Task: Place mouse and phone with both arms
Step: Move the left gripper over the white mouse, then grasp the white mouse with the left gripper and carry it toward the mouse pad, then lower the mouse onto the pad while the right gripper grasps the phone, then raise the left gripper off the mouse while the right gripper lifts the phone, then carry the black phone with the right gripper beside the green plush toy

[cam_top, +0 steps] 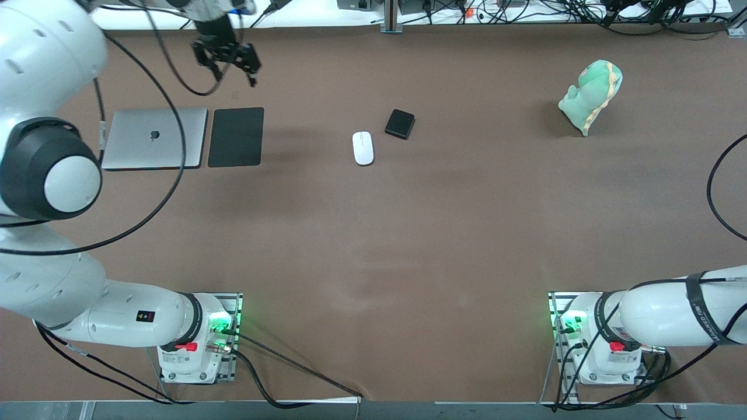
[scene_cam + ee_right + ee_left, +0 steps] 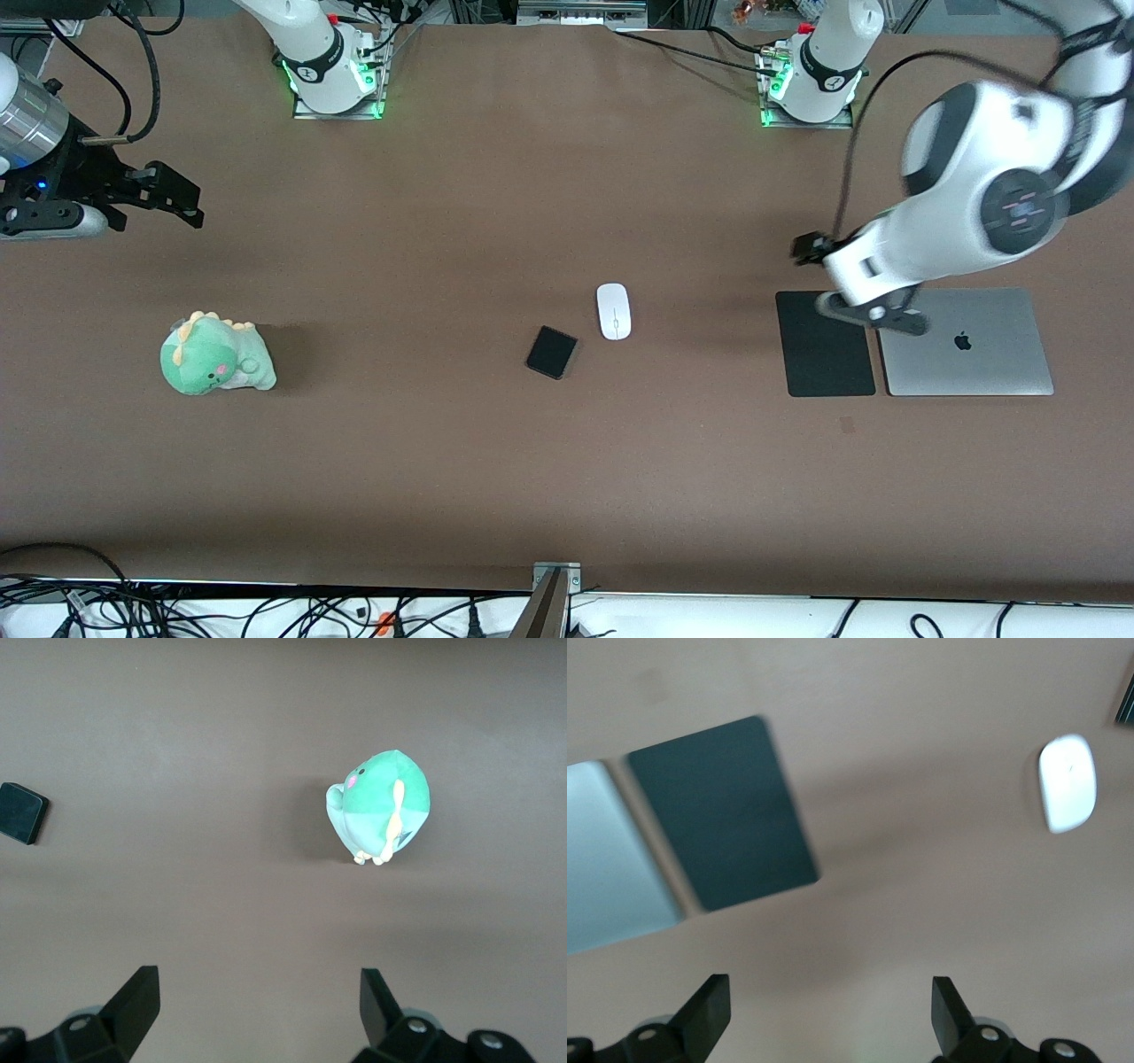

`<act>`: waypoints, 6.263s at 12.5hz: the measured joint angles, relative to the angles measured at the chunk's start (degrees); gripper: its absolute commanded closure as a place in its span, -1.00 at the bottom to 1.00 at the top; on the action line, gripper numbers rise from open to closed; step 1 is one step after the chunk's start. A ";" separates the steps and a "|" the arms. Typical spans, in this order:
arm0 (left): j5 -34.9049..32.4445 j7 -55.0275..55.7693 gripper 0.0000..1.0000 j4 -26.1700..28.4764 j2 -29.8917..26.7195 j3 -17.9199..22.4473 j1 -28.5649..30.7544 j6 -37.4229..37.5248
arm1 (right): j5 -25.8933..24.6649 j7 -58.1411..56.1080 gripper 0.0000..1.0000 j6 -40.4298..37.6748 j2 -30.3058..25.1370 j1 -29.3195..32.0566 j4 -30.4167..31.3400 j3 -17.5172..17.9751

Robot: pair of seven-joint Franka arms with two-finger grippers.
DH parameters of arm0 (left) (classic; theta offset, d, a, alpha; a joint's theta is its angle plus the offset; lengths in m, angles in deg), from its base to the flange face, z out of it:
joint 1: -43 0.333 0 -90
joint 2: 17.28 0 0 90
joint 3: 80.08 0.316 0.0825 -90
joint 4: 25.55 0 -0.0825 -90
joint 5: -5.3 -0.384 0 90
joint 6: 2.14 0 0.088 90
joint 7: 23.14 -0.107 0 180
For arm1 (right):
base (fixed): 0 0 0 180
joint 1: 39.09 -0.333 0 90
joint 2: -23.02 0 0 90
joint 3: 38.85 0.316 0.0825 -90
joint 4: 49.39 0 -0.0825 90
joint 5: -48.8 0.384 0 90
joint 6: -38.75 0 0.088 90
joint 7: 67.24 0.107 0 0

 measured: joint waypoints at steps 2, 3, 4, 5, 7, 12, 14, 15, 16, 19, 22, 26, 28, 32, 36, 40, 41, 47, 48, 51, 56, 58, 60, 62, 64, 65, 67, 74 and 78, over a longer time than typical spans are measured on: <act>-0.01 7.96 -1.00 0.09 4.88 -4.71 -1.30 -7.63 | 0.00 0.00 -1.00 0.00 0.05 0.00 0.03 0.00; -0.01 11.00 -1.00 0.16 7.35 -5.69 -3.09 -12.13 | 0.00 0.00 -1.00 0.00 0.07 0.00 0.04 0.00; -0.04 14.04 -1.00 0.22 9.94 -5.91 -5.48 -16.44 | 0.00 0.00 -1.00 0.00 0.09 -0.01 0.04 0.00; -1.30 17.69 -1.00 0.33 12.58 -5.94 -8.07 -20.51 | 0.00 0.00 -1.00 0.02 0.10 -0.01 0.04 0.01; -10.61 29.02 -1.00 0.63 17.75 -5.99 -12.61 -28.06 | 0.00 0.00 -1.00 0.03 0.13 -0.01 0.05 0.01; -18.33 46.46 -1.00 0.63 25.56 -6.12 -18.98 -39.81 | 0.00 0.00 -1.00 0.03 0.16 -0.01 0.04 0.01; -18.33 46.50 -1.00 0.62 26.28 -6.11 -19.13 -40.93 | 0.00 0.00 -1.00 0.03 0.17 -0.01 0.04 0.01; -18.33 46.51 -0.92 0.62 26.57 -6.11 -19.22 -40.98 | 0.00 0.00 -1.00 0.03 0.17 -0.01 0.04 0.01; -18.33 46.57 -0.22 0.65 26.79 -6.11 -19.30 -40.99 | 0.00 0.00 -1.00 0.03 0.17 -0.01 0.04 0.01; -18.33 46.88 0.36 0.63 27.10 -6.07 -19.29 -40.89 | 0.03 0.00 -1.00 0.03 0.17 -0.01 0.04 0.01; -18.34 45.69 0.35 -1.29 25.24 -5.88 -17.24 -33.59 | 0.65 0.00 -1.00 0.03 0.17 -0.01 0.04 -0.01; -18.34 34.03 0.29 -5.98 18.86 -5.76 -10.44 -15.37 | 1.17 0.09 -1.00 0.04 0.41 -0.07 0.04 0.03; -18.34 24.00 0.26 -7.42 16.79 -5.49 -4.72 -8.19 | 2.46 0.46 -1.00 0.21 1.51 -0.85 0.04 0.09; -16.72 3.21 0.21 -6.35 17.03 -5.33 10.64 -7.14 | 3.46 8.01 -1.00 5.28 7.42 -5.64 0.10 0.32; -16.48 -6.27 0.16 1.96 19.85 -5.33 20.25 -22.89 | 4.16 18.82 -1.00 14.32 15.44 -11.20 0.20 0.48; -16.48 -7.98 0.06 7.10 20.46 -5.76 22.03 -29.76 | 4.22 33.64 -1.00 26.05 24.45 -18.77 0.10 0.66; -16.48 -7.98 0.07 7.42 20.38 -5.99 21.98 -29.76 | 4.22 37.03 -1.00 28.95 27.22 -20.48 -0.56 0.71; -16.48 -7.92 -1.00 10.12 19.87 -6.18 22.00 -29.91 | 4.22 55.15 -1.00 37.35 46.86 -27.86 -16.70 0.73; -16.48 -7.92 -1.00 10.30 19.87 -6.18 22.00 -29.91 | 4.22 57.30 -1.00 38.33 48.70 -28.41 -18.22 0.72; -16.48 -7.94 -1.00 10.23 18.72 -6.35 21.99 -30.01 | 4.22 63.29 -1.00 40.61 51.91 -29.91 -19.55 0.72; -16.46 -7.77 -1.00 2.51 12.24 -12.73 21.66 -15.57 | 4.22 68.45 -1.00 42.12 54.07 -31.46 -19.68 0.72; -16.45 -7.74 -1.00 -7.02 10.91 -14.75 20.87 -2.77 | 4.22 70.26 -1.00 43.22 54.68 -32.02 -19.70 0.72; -16.46 -7.75 -1.00 -14.70 10.13 -15.26 19.81 5.94 | 4.22 71.49 -1.00 44.90 55.71 -32.83 -19.70 0.73; -16.65 -7.77 -1.00 -21.93 9.46 -15.34 18.64 13.57 | 4.21 71.69 -0.98 45.29 56.17 -33.26 -19.71 0.60; -17.37 -7.75 -1.00 -27.24 8.69 -15.32 17.76 18.90 | 4.21 71.71 -0.46 45.29 56.17 -33.27 -19.72 0.56; -17.38 -7.75 -1.00 -29.05 8.19 -15.12 17.77 19.81 | 4.20 71.70 -0.26 45.26 56.17 -33.27 -19.72 0.54; -16.52 -7.75 -1.00 -29.96 6.53 -11.86 17.18 19.96 | 4.12 71.47 -0.14 44.99 55.80 -33.29 -19.75 0.51; -6.39 -6.48 -1.00 -10.96 -8.10 14.27 0.49 7.16 | 3.98 63.47 -0.15 36.76 54.15 -31.42 -21.87 -0.93; -6.39 -6.48 -1.00 -9.85 -10.35 14.30 -0.26 6.99 | 4.00 48.14 -0.16 25.45 48.41 -24.85 -22.30 -1.11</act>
